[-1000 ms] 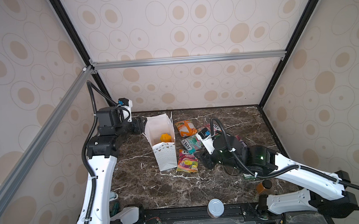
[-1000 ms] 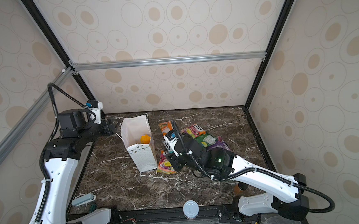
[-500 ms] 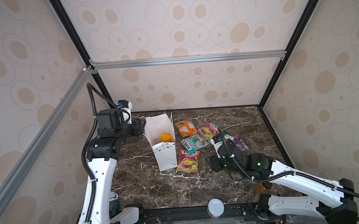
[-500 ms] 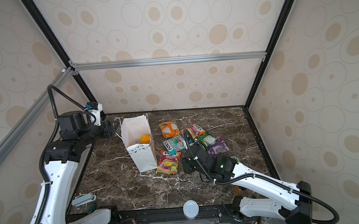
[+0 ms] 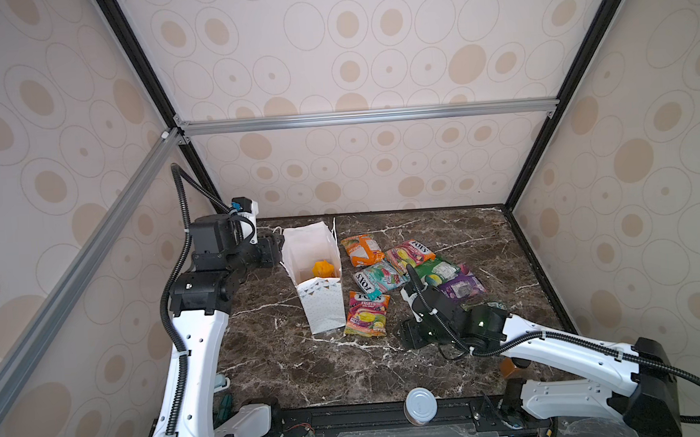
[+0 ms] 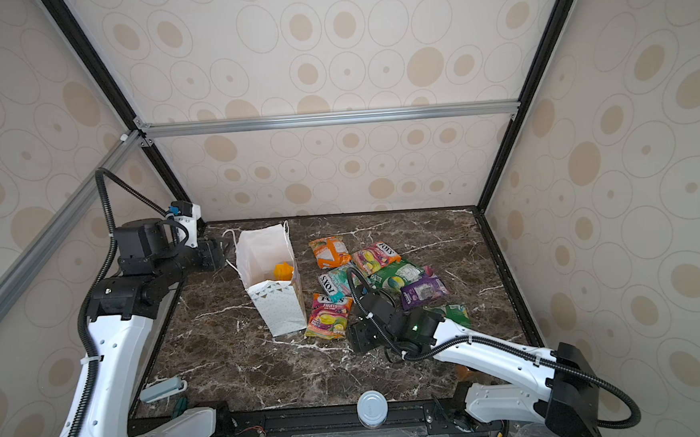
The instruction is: Place the snacks into the paper bag
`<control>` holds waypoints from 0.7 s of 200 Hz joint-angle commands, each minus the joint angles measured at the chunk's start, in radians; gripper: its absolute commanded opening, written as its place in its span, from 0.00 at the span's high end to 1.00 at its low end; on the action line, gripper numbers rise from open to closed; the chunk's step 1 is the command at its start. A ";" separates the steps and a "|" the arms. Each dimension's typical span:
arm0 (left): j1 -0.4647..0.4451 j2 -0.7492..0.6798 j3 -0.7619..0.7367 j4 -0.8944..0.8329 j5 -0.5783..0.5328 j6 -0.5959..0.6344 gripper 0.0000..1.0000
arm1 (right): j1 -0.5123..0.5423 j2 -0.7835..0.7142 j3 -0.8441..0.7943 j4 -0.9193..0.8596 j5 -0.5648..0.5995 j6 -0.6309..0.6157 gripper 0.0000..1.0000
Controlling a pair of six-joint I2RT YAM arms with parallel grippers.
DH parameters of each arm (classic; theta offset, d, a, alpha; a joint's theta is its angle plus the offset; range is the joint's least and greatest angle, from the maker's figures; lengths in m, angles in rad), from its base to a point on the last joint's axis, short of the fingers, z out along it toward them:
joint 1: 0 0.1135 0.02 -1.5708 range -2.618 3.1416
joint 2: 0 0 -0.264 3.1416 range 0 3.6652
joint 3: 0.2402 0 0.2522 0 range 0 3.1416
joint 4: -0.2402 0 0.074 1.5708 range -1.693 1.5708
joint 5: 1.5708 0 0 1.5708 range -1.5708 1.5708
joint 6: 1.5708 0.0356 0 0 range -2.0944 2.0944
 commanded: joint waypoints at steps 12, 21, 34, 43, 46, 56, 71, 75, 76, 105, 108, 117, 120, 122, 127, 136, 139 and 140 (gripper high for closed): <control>-0.011 -0.009 0.016 0.012 -0.006 0.032 0.48 | -0.006 0.084 -0.010 0.071 -0.060 0.011 0.30; -0.012 -0.006 0.024 0.008 -0.010 0.033 0.48 | -0.006 0.118 0.003 0.070 -0.063 0.003 0.29; -0.012 0.000 0.032 0.007 -0.011 0.036 0.49 | -0.007 0.163 0.013 0.084 -0.070 -0.014 0.29; -0.013 0.005 0.032 0.007 -0.010 0.036 0.50 | -0.007 0.188 0.014 0.104 -0.070 -0.015 0.29; -0.013 0.006 0.031 0.007 -0.011 0.036 0.51 | -0.009 0.197 0.015 0.109 -0.071 -0.015 0.29; -0.013 0.011 0.027 0.010 -0.011 0.037 0.52 | -0.009 0.217 0.017 0.128 -0.080 -0.019 0.29; -0.013 0.016 0.024 0.012 -0.011 0.037 0.53 | -0.009 0.239 0.017 0.148 -0.084 -0.023 0.29; -0.013 0.017 0.023 0.012 -0.012 0.036 0.53 | -0.010 0.242 0.018 0.150 -0.082 -0.024 0.29; -0.013 0.017 0.023 0.012 -0.011 0.036 0.53 | -0.010 0.244 0.018 0.151 -0.082 -0.025 0.29; -0.013 0.024 0.036 0.010 -0.003 0.036 0.58 | -0.020 0.275 0.008 0.192 -0.091 -0.026 0.29; -0.013 0.025 0.036 0.009 -0.002 0.036 0.59 | -0.021 0.279 0.007 0.198 -0.093 -0.025 0.29; -0.014 0.029 0.041 0.008 0.001 0.036 0.61 | -0.024 0.288 0.006 0.211 -0.096 -0.023 0.29; -0.013 0.030 0.043 0.008 0.000 0.036 0.62 | -0.025 0.290 0.006 0.215 -0.096 -0.024 0.29; -0.013 0.031 0.044 0.007 0.000 0.037 0.62 | -0.025 0.292 0.006 0.217 -0.096 -0.024 0.29; -0.013 0.033 0.047 0.006 0.002 0.036 0.63 | -0.027 0.296 0.006 0.223 -0.096 -0.025 0.29; -0.014 0.035 0.050 0.004 0.002 0.036 0.65 | -0.030 0.302 0.005 0.234 -0.096 -0.025 0.29; -0.015 0.035 0.051 0.004 0.003 0.037 0.66 | -0.031 0.303 0.004 0.237 -0.096 -0.024 0.29; -0.014 0.035 0.052 0.004 0.002 0.037 0.66 | -0.032 0.304 0.003 0.238 -0.097 -0.024 0.29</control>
